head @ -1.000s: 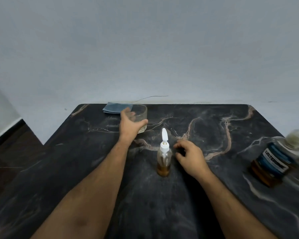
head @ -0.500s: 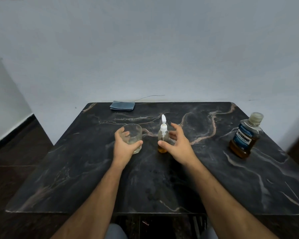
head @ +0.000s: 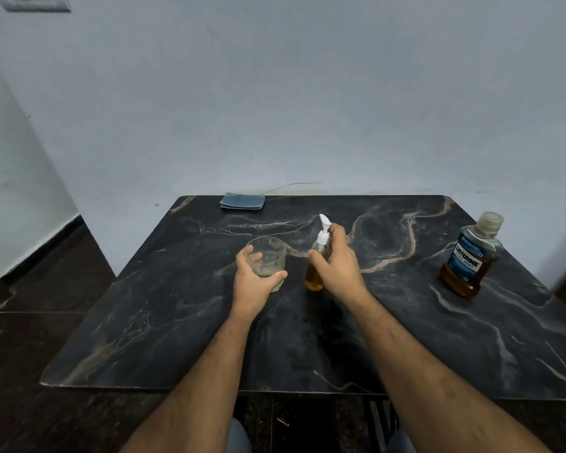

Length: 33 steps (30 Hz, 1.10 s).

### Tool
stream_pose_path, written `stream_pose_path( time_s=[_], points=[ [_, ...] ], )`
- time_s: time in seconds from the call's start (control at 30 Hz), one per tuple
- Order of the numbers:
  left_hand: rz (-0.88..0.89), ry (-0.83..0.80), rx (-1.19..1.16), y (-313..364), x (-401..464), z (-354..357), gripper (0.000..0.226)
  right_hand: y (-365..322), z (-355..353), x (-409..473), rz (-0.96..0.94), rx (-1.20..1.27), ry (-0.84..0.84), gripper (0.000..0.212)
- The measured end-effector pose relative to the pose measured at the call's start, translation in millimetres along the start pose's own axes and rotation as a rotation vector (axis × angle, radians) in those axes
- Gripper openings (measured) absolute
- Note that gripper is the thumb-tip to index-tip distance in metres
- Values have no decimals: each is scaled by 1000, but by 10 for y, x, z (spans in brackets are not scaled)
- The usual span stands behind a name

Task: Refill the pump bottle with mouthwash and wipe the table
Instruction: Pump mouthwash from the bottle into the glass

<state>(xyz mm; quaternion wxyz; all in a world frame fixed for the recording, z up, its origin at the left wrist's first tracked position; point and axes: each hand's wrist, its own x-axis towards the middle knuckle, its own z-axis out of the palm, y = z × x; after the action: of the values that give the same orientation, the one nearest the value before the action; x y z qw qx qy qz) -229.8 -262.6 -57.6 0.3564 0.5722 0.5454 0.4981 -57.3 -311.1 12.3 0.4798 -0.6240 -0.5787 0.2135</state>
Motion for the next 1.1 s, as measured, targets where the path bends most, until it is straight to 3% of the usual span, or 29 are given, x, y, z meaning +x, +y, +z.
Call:
stream_pose_path(
  time_s=[0.37,0.5,0.77,1.1],
  points=[
    [-27,-5,31,24,-3,-17,95,-244,-326,-353,-14,432,-19,82],
    [-42,11,24,96,-65,0,96,-296,-441,-500,-66,355,-19,73],
    [20,-72,30,410,-310,161,101,-436,-561,-660,-202,146,-37,81],
    [86,-166,-39,953,-481,255,104,-556,-694,-669,-217,-50,27,68]
  ],
)
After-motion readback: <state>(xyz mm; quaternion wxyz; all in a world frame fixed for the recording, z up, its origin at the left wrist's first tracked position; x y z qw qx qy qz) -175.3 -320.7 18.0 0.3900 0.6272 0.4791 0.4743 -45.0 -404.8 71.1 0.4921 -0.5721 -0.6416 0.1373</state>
